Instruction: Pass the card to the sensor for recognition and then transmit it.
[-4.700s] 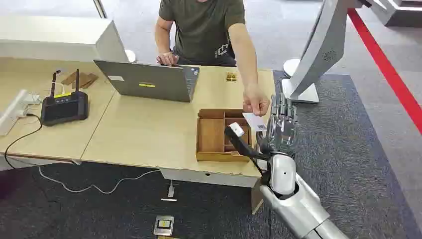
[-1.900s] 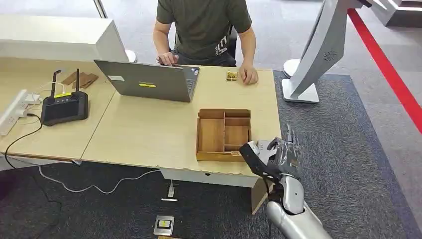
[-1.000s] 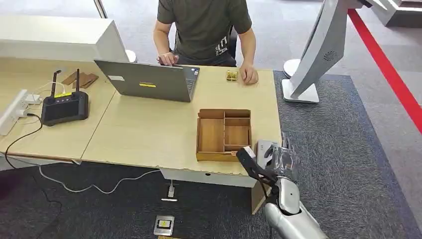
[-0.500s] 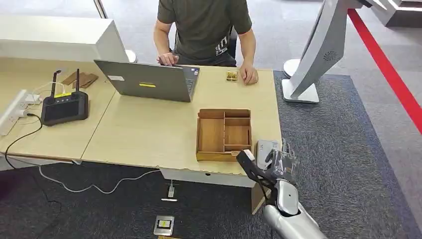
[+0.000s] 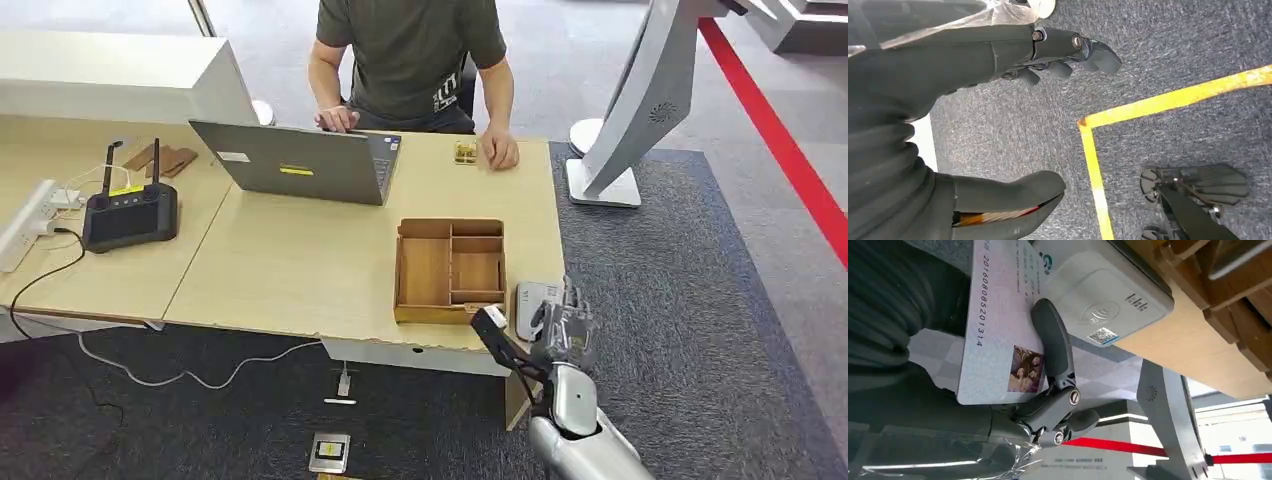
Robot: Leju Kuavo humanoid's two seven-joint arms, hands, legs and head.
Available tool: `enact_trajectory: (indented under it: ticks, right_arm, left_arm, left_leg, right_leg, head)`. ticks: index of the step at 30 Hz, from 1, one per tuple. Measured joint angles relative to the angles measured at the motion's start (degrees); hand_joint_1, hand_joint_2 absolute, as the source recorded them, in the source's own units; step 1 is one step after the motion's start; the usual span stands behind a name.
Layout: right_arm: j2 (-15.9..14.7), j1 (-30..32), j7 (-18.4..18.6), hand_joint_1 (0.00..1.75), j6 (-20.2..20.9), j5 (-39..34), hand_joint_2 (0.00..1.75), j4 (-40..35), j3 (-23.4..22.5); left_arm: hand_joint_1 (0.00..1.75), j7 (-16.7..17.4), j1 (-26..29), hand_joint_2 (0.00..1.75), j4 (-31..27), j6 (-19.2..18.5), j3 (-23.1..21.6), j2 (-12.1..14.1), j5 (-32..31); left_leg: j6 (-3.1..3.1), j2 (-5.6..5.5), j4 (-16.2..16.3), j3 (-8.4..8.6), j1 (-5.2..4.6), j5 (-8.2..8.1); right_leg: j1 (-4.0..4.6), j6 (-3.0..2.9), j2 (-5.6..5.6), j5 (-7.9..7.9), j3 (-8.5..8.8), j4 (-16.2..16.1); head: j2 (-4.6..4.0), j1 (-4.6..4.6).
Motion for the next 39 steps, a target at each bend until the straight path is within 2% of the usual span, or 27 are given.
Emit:
enact_trajectory:
  ticks: [7, 12, 15, 18, 19, 27, 31, 34, 39]
  right_arm:
    - [-1.5, 0.0, 4.0, 1.75, -1.6, 6.9, 1.75, -6.5, -1.1]
    - [-4.4, -0.5, 6.2, 1.75, -1.3, 9.5, 1.75, -14.0, -3.1]
    - [-5.5, -2.6, 7.4, 1.75, 3.8, 10.5, 1.75, -16.6, -3.3]
    - [-5.7, -6.4, 7.6, 1.75, 12.5, 12.7, 1.75, -18.0, -2.8]
    - [-5.6, -7.6, 7.6, 1.75, 14.3, 13.5, 1.75, -18.1, -2.7]
    - [-1.7, -13.7, 7.7, 1.75, 21.6, 16.5, 1.75, -16.9, 0.3]
    - [0.5, -15.2, 7.7, 1.75, 21.7, 15.5, 1.75, -15.5, 1.7]
    - [2.4, -16.1, 7.7, 1.75, 20.2, 14.3, 1.75, -14.0, 2.9]
    - [4.1, -16.4, 7.7, 1.75, 19.2, 13.5, 1.75, -12.3, 4.2]
  left_arm:
    - [0.0, -0.1, 0.4, 1.75, 0.0, 0.1, 0.0, 0.0, 0.0]
    - [0.0, -0.1, 0.3, 1.75, 0.0, -0.1, -0.2, 0.0, 0.0]
    - [0.0, 0.1, 0.0, 1.75, 0.0, -0.7, -0.6, 0.0, 0.0]
    - [0.0, 0.3, -0.7, 1.75, 0.0, -1.3, -1.1, 0.0, 0.0]
    - [0.0, 0.3, -0.9, 1.75, 0.0, -1.5, -1.4, 0.0, 0.0]
    - [0.0, 0.3, -2.0, 1.75, 0.0, -2.6, -3.5, -0.5, 0.0]
    - [0.0, 0.3, -2.1, 1.75, 0.0, -3.0, -3.7, -0.6, 0.0]
    - [0.0, 0.0, -2.0, 1.75, 0.0, -3.0, -3.7, -0.6, 0.1]
    - [0.0, -0.2, -1.6, 1.75, 0.0, -2.9, -3.7, -0.6, 0.1]
  left_leg:
    - [0.0, 0.01, 0.0, 0.01, 0.0, 0.0]
    - [0.0, 0.0, 0.0, 0.01, -0.01, 0.01]
    - [0.0, 0.02, 0.0, 0.0, -0.01, 0.03]
    - [-0.04, 0.01, 0.0, 0.0, -0.01, 0.09]
    - [-0.04, 0.01, 0.0, -0.01, 0.0, 0.1]
    - [-0.06, 0.0, 0.0, -0.04, 0.06, 0.11]
    - [-0.06, 0.01, 0.0, -0.1, 0.07, 0.11]
    - [-0.06, 0.0, 0.0, -0.11, 0.06, 0.11]
    - [-0.06, 0.0, 0.0, -0.11, 0.07, 0.11]
  right_leg:
    - [0.0, 0.0, 0.0, 0.0, -0.02, 0.0]
    - [-0.03, 0.03, 0.0, 0.03, 0.0, 0.0]
    - [-0.02, -0.02, 0.07, 0.1, -0.03, 0.0]
    - [-0.02, -0.04, 0.06, 0.12, -0.03, 0.0]
    - [-0.01, -0.04, 0.06, 0.12, -0.01, 0.0]
    - [0.07, -0.07, 0.05, 0.12, -0.02, 0.1]
    - [0.07, -0.07, 0.05, 0.12, -0.08, 0.1]
    - [0.07, -0.07, 0.05, 0.12, -0.09, 0.1]
    - [0.07, -0.07, 0.04, 0.12, -0.09, 0.1]
  head:
    - [0.0, 0.02]
    - [0.0, 0.02]
    - [0.0, 0.0]
    - [0.0, 0.0]
    - [0.0, 0.02]
    - [0.0, 0.02]
    - [0.0, 0.0]
    - [0.0, 0.0]
    - [0.0, 0.02]
